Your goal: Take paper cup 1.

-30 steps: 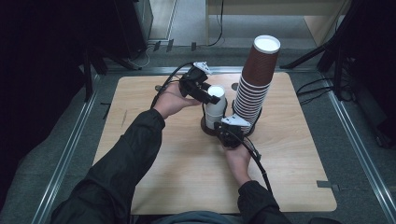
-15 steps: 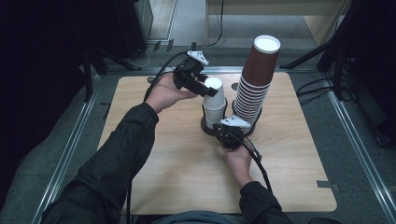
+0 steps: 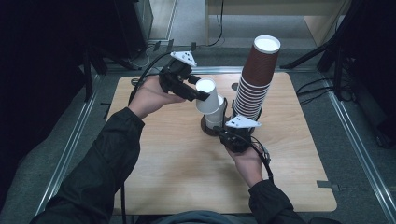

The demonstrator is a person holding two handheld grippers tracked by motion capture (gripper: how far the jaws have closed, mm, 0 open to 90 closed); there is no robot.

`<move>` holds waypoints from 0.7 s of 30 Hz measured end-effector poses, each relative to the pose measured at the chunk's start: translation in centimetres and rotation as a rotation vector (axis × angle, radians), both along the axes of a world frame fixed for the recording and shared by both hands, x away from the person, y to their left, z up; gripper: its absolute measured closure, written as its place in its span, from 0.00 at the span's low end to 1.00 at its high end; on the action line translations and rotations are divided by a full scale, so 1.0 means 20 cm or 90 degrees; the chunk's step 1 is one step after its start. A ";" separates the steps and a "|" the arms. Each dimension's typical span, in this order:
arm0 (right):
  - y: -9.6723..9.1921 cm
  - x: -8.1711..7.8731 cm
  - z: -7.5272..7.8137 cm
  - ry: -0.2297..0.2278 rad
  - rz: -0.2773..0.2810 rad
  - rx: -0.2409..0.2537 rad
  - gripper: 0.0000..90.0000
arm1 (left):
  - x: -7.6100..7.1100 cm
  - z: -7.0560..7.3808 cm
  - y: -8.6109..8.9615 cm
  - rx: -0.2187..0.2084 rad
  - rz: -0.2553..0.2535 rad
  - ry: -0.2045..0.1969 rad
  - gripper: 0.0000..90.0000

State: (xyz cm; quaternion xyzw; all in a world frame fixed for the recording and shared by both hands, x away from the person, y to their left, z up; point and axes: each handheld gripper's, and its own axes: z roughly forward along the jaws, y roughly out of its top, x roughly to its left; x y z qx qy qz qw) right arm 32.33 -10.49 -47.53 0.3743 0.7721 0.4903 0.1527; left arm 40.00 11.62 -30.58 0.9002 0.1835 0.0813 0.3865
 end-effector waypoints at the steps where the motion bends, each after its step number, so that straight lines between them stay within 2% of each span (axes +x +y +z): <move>1: -0.02 -0.01 0.01 0.009 0.023 0.012 0.96 | -0.01 -0.01 0.01 0.003 -0.003 0.001 0.39; 2: -0.03 -0.02 0.03 0.013 0.043 0.014 0.93 | -0.03 -0.02 0.02 0.002 -0.003 0.001 0.39; 4: -0.06 -0.02 0.05 0.047 0.099 0.025 0.87 | -0.05 -0.03 0.04 0.004 -0.003 0.008 0.39; 5: -0.08 -0.02 0.06 0.057 0.129 0.028 0.82 | -0.07 -0.04 0.06 0.008 -0.002 0.003 0.39; 6: -0.09 -0.02 0.07 0.066 0.159 0.026 0.80 | -0.09 -0.05 0.07 0.005 -0.001 0.003 0.39; 7: -0.11 -0.02 0.08 0.066 0.176 0.009 0.78 | -0.10 -0.07 0.09 -0.001 0.000 0.006 0.39; 8: -0.12 -0.02 0.09 0.069 0.191 0.010 0.77 | -0.11 -0.08 0.10 -0.006 0.000 0.009 0.39; 11: -0.14 -0.04 0.11 0.061 0.213 0.010 0.75 | -0.14 -0.12 0.13 -0.004 -0.001 0.013 0.39; 14: -0.16 -0.04 0.10 0.073 0.245 0.007 0.67 | -0.18 -0.18 0.15 -0.004 -0.007 0.018 0.39; 15: -0.16 -0.04 0.10 0.070 0.257 0.000 0.63 | -0.19 -0.20 0.16 -0.008 -0.008 0.024 0.39; 16: -0.17 -0.05 0.09 0.049 0.265 -0.013 0.57 | -0.19 -0.22 0.16 -0.008 -0.010 0.027 0.39; 17: -0.17 -0.05 0.09 0.041 0.267 -0.017 0.54 | -0.20 -0.25 0.16 -0.009 -0.011 0.032 0.39; 18: -0.17 -0.05 0.09 0.041 0.267 -0.017 0.54 | -0.20 -0.25 0.16 -0.009 -0.011 0.032 0.39; 19: -0.19 -0.05 0.08 0.067 0.277 -0.024 0.53 | -0.22 -0.30 0.17 -0.010 -0.012 0.040 0.39; 21: -0.19 -0.04 0.08 0.075 0.284 -0.022 0.53 | -0.22 -0.32 0.17 -0.013 -0.013 0.044 0.39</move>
